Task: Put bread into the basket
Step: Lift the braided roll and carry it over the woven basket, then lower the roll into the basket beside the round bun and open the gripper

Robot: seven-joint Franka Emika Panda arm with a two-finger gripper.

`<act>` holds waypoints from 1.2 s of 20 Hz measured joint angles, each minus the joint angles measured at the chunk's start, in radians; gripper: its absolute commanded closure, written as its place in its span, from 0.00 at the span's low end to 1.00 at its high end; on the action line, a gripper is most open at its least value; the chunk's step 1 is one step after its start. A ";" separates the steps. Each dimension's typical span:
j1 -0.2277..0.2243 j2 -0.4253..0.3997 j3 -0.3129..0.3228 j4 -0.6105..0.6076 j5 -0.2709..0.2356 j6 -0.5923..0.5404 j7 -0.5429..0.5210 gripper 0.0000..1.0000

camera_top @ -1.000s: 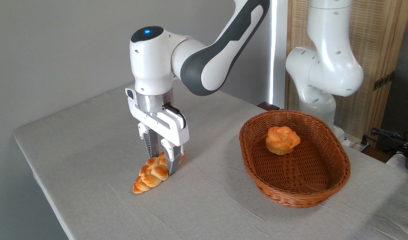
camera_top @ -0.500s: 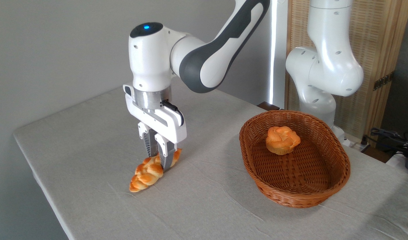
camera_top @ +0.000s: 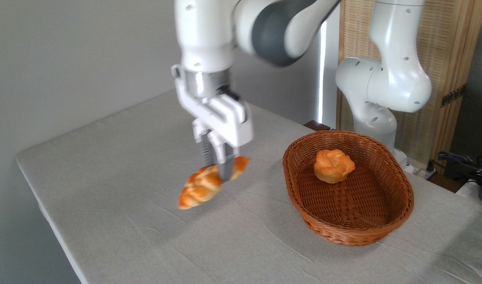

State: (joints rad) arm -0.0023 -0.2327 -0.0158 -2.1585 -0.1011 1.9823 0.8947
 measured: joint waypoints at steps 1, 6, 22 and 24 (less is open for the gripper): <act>0.024 -0.035 0.014 0.000 0.000 -0.048 0.064 0.77; 0.064 -0.201 0.162 -0.055 0.005 -0.234 0.349 0.74; -0.016 -0.361 0.373 -0.245 0.277 -0.318 0.595 0.44; -0.025 -0.358 0.405 -0.245 0.284 -0.317 0.615 0.44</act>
State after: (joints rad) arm -0.0271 -0.5912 0.3891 -2.4037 0.1829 1.6654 1.5093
